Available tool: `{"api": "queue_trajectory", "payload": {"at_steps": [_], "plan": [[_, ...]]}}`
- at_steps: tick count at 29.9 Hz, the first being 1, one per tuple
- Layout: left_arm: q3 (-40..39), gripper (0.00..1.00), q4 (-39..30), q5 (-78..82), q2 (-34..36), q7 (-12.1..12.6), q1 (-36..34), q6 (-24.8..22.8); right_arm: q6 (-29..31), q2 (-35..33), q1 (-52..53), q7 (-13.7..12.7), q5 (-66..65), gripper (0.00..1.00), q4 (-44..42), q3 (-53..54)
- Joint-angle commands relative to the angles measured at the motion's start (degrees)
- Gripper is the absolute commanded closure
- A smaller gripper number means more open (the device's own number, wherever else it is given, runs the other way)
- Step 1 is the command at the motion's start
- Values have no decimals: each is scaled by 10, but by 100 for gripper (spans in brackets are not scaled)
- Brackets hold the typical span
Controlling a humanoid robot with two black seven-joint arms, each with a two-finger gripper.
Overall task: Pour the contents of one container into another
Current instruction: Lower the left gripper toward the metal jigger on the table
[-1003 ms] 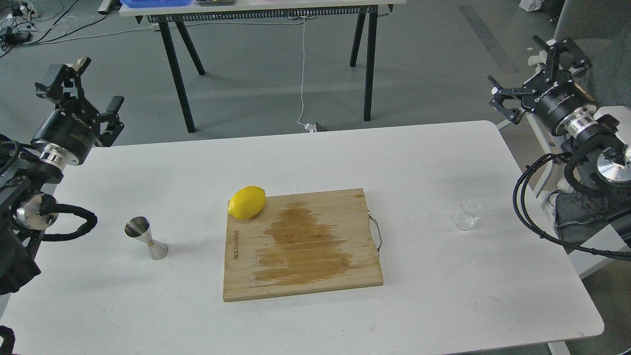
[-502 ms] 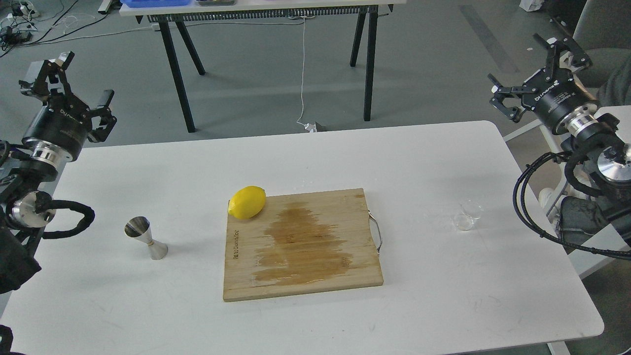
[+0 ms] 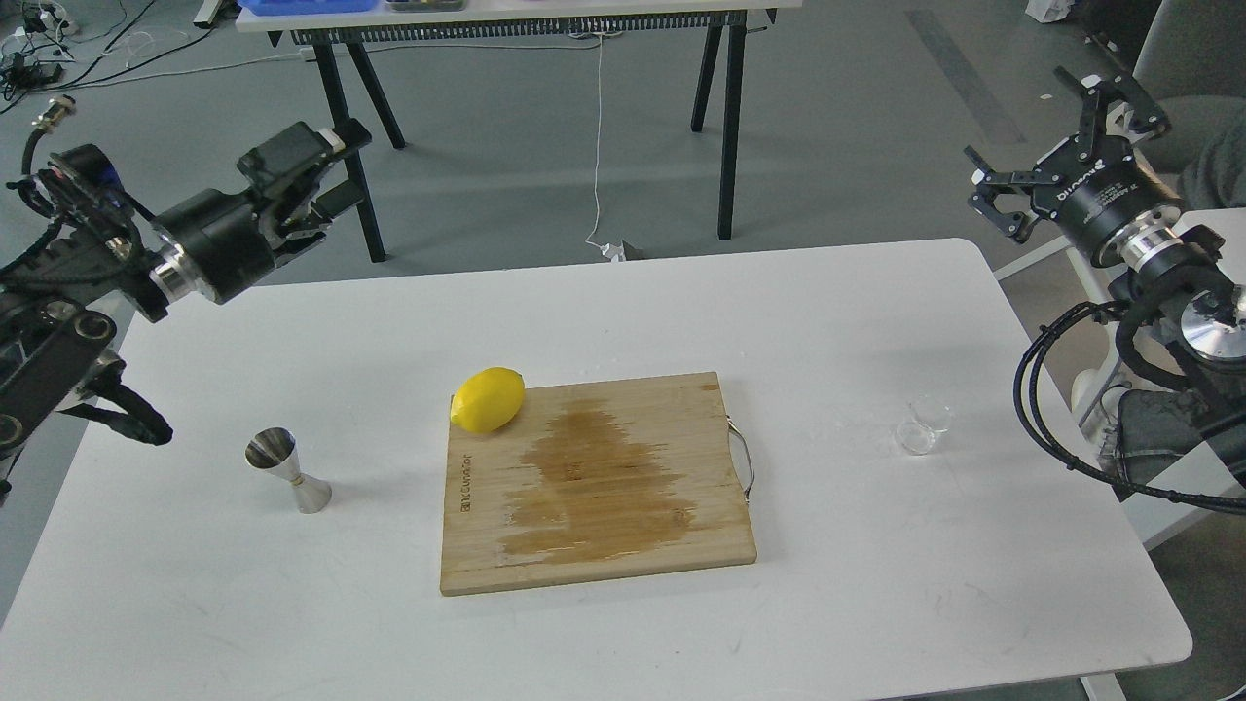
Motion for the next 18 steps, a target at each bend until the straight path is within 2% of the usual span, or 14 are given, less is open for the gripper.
{"api": "queue_trajectory", "payload": {"at_steps": [1, 3, 9, 10, 18], "plan": [[6, 1, -47, 186, 14, 0, 26, 189, 0, 0, -5, 0, 0, 1, 0, 0], [16, 1, -69, 255, 41, 0, 50, 276, 0, 0, -6, 0, 0, 1, 0, 0], [12, 1, -141, 314, 143, 0, 158, 461, 0, 0, -9, 0, 0, 1, -4, 0], [11, 1, -149, 314, 158, 0, 174, 478, 0, 0, -9, 0, 0, 1, -4, 0], [12, 1, -211, 314, 256, 0, 313, 478, 0, 2, -9, 0, 0, 1, -5, -4]]}}
